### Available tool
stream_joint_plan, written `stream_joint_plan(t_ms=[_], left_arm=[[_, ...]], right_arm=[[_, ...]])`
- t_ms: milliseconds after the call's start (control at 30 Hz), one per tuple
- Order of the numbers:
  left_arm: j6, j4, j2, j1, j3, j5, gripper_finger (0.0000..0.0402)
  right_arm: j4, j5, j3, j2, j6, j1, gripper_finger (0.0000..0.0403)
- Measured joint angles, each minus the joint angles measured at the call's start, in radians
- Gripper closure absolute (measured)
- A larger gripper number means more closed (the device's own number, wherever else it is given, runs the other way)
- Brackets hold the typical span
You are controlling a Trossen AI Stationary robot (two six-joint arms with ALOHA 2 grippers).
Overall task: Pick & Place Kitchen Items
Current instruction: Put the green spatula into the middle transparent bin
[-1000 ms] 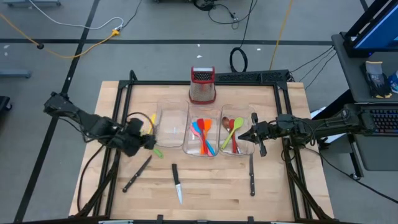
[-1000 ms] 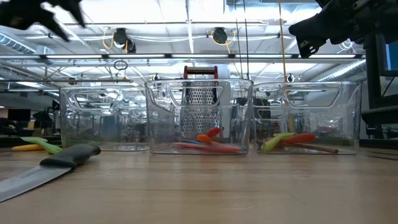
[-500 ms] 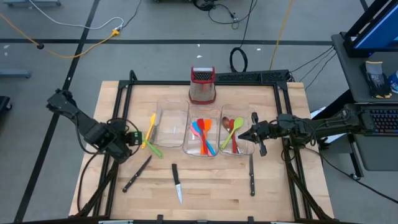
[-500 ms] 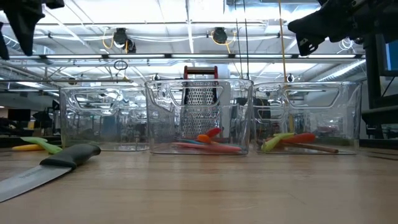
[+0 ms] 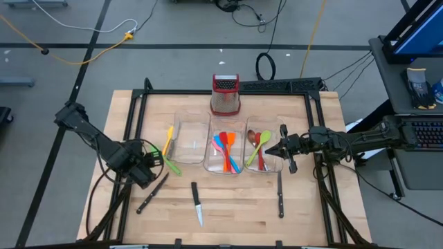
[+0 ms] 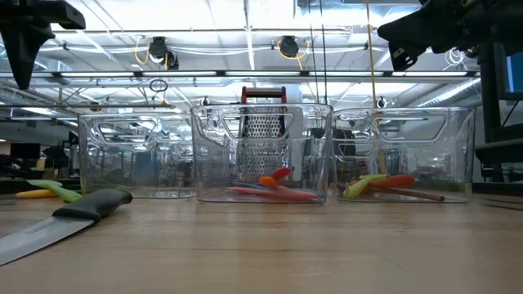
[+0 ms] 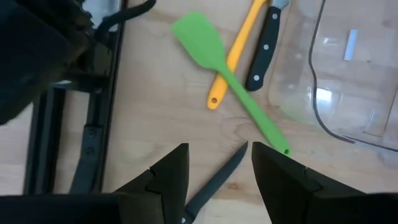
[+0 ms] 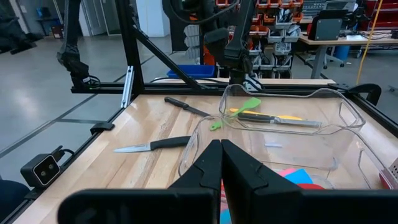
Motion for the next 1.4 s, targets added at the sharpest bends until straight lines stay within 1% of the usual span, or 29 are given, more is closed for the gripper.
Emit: stream_joint_plan(t_ms=[133, 233, 333, 433, 500, 633, 800, 933, 1100, 1400], left_arm=[[-0.011, 0.086, 0.008, 0.0, -0.059, -0.003, 0.0225], [-0.045, 0.121, 0.008, 0.001, -0.127, -0.032, 0.0225], [-0.067, 0.117, -0.008, 0.012, -0.186, -0.094, 0.0225], [-0.065, 0.122, -0.039, 0.049, -0.229, -0.158, 0.0229], [-0.063, 0.123, -0.062, 0.082, -0.251, -0.182, 0.0237], [-0.039, 0.131, -0.086, 0.136, -0.245, -0.181, 0.0256], [-0.032, 0.132, -0.078, 0.168, -0.245, -0.173, 0.0273], [-0.052, 0.132, -0.076, 0.19, -0.245, -0.186, 0.0274], [-0.067, 0.179, -0.075, 0.235, -0.263, -0.283, 0.0275], [-0.058, 0.177, -0.069, 0.364, -0.262, -0.285, 0.0275]], right_arm=[[0.0, 0.0, 0.0, 0.0, 0.0, 0.0, 0.0403], [0.0, 0.0, 0.0, 0.0, 0.0, 0.0, 0.0403], [0.0, 0.0, 0.0, 0.0, 0.0, 0.0, 0.0403], [0.0, 0.0, 0.0, 0.0, 0.0, 0.0, 0.0403], [0.0, 0.0, 0.0, 0.0, 0.0, 0.0, 0.0403], [0.0, 0.0, 0.0, 0.0, 0.0, 0.0, 0.0403], [0.007, 0.0, 0.0, 0.0, 0.0, 0.0, 0.0403], [0.006, -0.001, 0.0, 0.0, 0.006, 0.0, 0.0403], [-0.001, -0.003, 0.0, 0.0, 0.051, 0.0, 0.0403], [-0.009, -0.004, 0.0, 0.0, 0.05, 0.0, 0.0403]])
